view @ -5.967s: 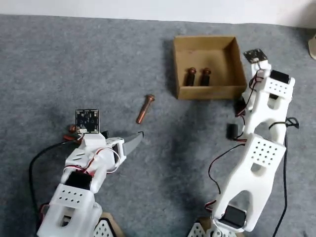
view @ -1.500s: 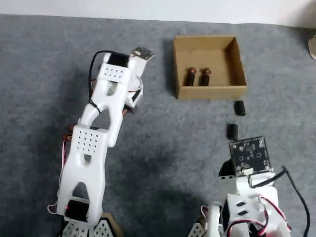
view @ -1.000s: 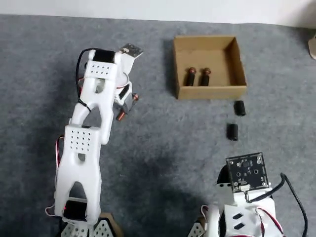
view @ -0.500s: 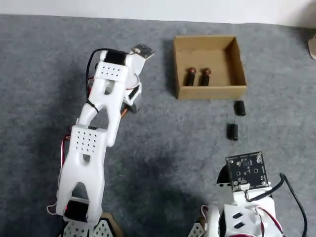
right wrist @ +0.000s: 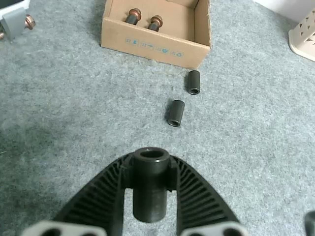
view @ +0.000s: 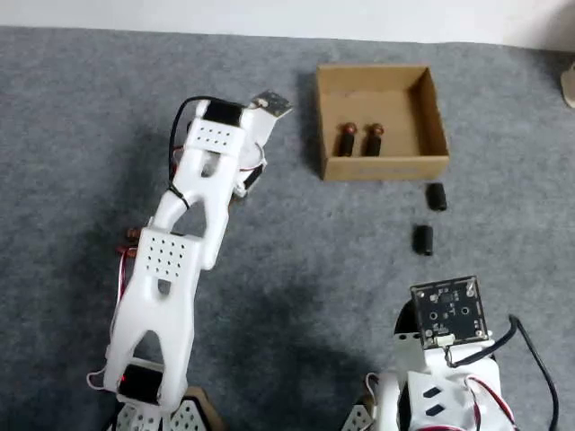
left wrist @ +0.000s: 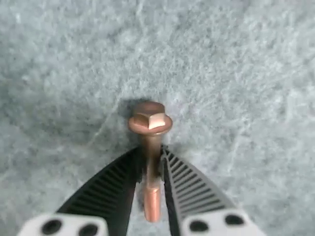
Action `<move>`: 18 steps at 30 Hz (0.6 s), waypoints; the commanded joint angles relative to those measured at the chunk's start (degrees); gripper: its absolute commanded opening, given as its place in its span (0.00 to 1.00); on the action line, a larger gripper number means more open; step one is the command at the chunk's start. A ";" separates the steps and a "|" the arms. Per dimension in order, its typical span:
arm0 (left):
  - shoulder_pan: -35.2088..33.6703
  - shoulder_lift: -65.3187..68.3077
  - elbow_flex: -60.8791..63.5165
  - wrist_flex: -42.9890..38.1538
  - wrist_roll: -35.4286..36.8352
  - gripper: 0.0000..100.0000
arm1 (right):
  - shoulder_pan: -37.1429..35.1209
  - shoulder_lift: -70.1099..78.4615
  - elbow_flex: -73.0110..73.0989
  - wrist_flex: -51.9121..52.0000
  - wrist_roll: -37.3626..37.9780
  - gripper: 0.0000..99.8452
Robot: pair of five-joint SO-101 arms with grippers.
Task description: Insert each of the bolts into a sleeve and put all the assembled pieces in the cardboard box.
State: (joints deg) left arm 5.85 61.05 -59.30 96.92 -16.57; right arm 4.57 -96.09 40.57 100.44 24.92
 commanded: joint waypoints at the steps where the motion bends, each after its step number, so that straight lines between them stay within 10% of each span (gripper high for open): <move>1: -0.84 -6.73 -1.54 2.81 2.64 0.01 | -0.04 -0.13 -0.31 0.57 0.53 0.00; 18: -6.55 -31.43 13.23 4.92 11.96 0.01 | -0.40 -0.04 -0.13 0.31 -0.18 0.00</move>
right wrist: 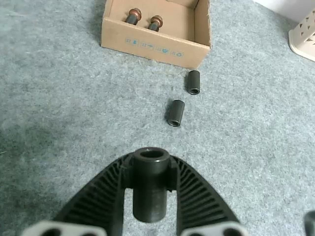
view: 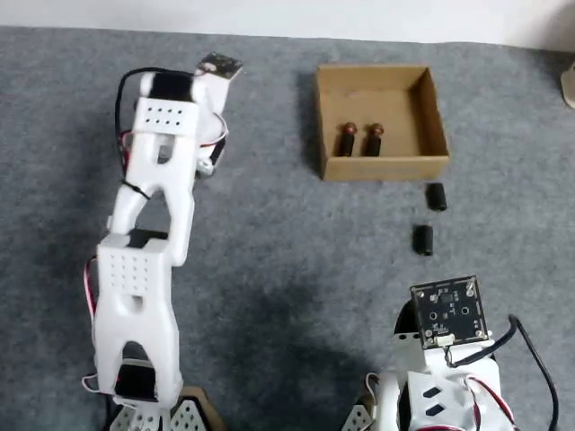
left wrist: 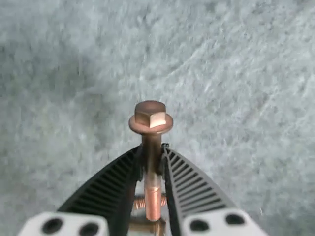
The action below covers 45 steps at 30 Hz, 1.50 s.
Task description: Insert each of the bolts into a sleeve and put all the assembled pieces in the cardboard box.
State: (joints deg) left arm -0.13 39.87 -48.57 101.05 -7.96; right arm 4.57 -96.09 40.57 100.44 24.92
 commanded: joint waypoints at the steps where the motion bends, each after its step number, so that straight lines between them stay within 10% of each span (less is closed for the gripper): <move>1: -0.48 -13.32 4.44 0.70 4.92 0.01 | -0.57 0.04 0.22 -0.13 -1.58 0.00; 7: 2.77 -34.51 20.26 -4.31 11.08 0.01 | -8.57 -0.04 1.01 -6.46 -11.08 0.00; 22: 5.14 -72.48 73.36 -50.37 14.59 0.01 | -28.88 -0.13 21.05 -34.24 -17.58 0.00; 39: 11.82 -80.13 82.86 -60.31 29.27 0.01 | -30.73 -0.13 52.00 -80.04 -22.33 0.00; 45: 14.29 -80.22 86.73 -65.23 24.53 0.01 | -30.90 -0.13 55.60 -84.44 -23.47 0.00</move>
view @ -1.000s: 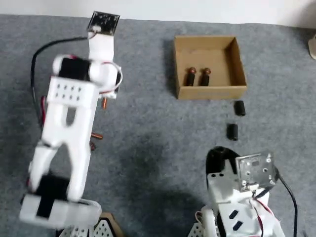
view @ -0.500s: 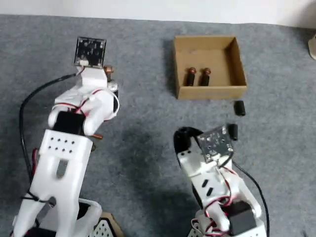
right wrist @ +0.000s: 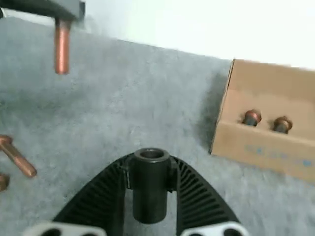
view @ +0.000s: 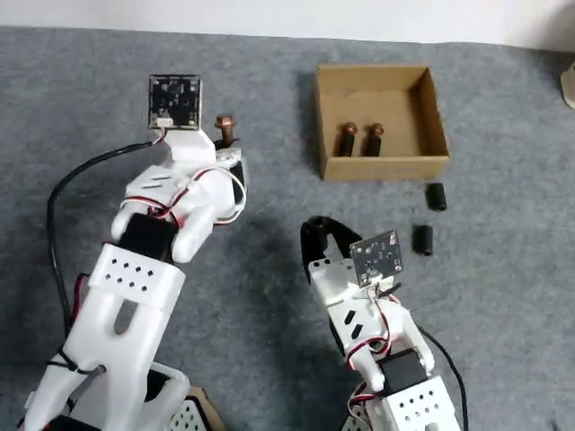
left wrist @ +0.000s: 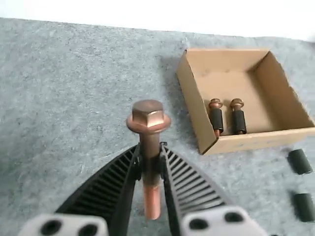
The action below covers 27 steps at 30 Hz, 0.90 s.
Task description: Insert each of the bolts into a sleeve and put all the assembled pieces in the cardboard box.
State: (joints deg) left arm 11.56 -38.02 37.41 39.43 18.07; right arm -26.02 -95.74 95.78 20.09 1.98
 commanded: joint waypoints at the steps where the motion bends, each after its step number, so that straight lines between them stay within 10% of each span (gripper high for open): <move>1: 3.74 -2.33 1.98 -5.45 -1.41 0.01 | -0.40 -0.48 1.63 -5.23 -0.53 0.00; 12: 12.18 -2.33 17.10 -41.32 -1.32 0.01 | -0.22 -0.31 8.48 -8.04 -0.62 0.00; 27: 13.05 -2.42 6.90 -25.93 11.78 0.01 | -0.22 -0.04 8.48 -5.93 -0.44 0.00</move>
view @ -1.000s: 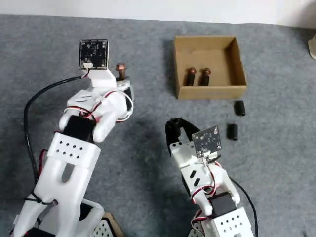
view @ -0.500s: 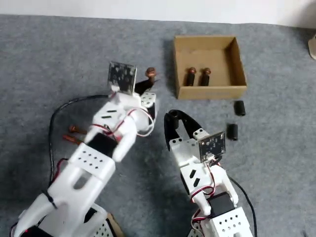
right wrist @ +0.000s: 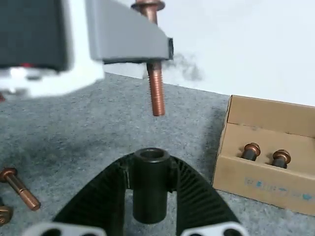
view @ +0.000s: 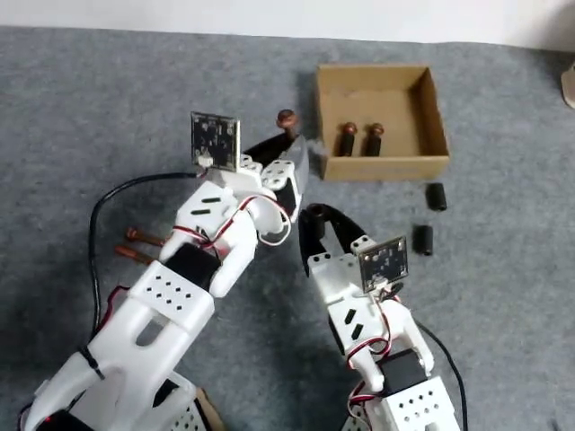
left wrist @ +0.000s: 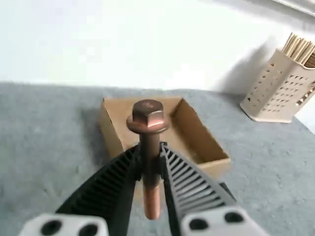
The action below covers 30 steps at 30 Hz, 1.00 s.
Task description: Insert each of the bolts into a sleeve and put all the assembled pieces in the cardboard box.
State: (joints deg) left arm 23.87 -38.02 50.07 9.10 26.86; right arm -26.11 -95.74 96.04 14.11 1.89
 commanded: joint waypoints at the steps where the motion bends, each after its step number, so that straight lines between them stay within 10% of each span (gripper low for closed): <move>1: 0.84 -2.42 -6.46 5.63 3.69 0.01 | -0.13 -0.04 8.22 0.04 -0.35 0.00; 30: 9.19 -18.15 9.45 7.56 -8.18 0.01 | -0.13 -0.40 8.22 2.07 -0.26 0.00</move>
State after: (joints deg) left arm 32.04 -54.81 59.74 17.01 20.53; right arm -26.11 -95.65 96.04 16.13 1.89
